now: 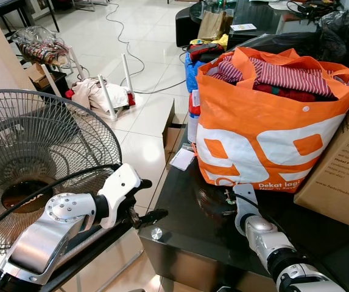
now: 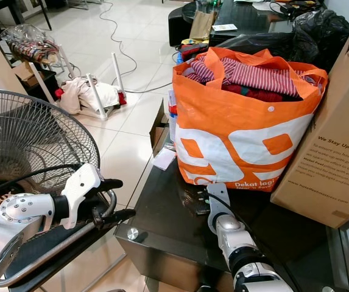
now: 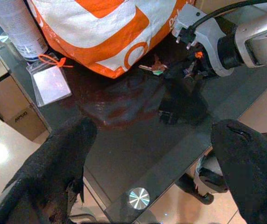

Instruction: Hang keys on a hook

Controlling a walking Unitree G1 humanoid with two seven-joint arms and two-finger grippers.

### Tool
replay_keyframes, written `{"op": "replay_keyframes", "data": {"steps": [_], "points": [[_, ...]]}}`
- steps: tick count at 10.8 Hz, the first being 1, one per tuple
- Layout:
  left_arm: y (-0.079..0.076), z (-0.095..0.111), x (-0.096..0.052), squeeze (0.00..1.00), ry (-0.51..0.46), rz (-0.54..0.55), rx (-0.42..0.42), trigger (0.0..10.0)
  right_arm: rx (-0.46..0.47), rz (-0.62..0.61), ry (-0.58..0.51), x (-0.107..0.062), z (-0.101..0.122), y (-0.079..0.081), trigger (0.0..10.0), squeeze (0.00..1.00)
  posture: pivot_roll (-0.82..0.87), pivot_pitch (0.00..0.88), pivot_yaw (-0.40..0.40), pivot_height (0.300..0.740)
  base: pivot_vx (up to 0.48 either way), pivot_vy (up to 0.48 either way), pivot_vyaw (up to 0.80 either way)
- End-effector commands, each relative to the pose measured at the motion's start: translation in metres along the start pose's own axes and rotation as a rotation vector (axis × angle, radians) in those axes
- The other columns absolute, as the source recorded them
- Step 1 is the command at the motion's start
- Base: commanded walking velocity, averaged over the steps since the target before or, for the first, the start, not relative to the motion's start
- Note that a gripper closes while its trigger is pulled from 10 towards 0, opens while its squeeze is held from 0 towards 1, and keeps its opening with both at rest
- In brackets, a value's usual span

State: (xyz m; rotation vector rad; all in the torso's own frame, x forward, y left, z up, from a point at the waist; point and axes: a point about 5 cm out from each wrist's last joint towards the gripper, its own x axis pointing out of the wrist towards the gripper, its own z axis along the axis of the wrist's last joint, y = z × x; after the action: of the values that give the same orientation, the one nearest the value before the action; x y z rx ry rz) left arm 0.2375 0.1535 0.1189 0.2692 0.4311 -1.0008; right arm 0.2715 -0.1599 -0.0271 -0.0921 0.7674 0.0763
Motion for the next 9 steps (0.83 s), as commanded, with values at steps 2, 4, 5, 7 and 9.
{"op": "replay_keyframes", "data": {"steps": [2,4,5,7,9], "points": [[0.003,0.002,0.001,0.00,0.003,0.011,0.007,10.0,0.012,-0.026,0.002,0.000,0.001,-0.007,0.0,0.00,0.02,0.000,0.083,0.740,0.000,0.000,0.00],[0.004,0.002,0.003,0.00,-0.002,0.012,0.007,10.0,0.012,-0.037,-0.009,-0.006,-0.007,-0.023,0.0,0.00,0.01,0.000,0.079,0.740,0.000,0.000,0.00],[0.004,0.002,0.005,0.00,-0.006,0.013,0.007,10.0,0.015,-0.047,-0.017,-0.014,-0.016,-0.038,0.0,0.00,0.00,0.000,0.080,0.740,0.000,0.000,0.00],[0.004,0.002,0.007,0.00,-0.016,0.021,0.007,10.0,0.051,-0.020,-0.098,-0.034,-0.022,-0.051,0.0,0.00,-0.01,0.000,0.075,0.740,0.000,0.000,0.00],[0.006,0.001,0.008,0.00,-0.044,0.067,0.008,10.0,0.093,0.028,-0.298,-0.066,-0.006,-0.049,0.0,0.00,-0.03,0.000,0.073,0.740,0.000,0.000,0.00]]}}
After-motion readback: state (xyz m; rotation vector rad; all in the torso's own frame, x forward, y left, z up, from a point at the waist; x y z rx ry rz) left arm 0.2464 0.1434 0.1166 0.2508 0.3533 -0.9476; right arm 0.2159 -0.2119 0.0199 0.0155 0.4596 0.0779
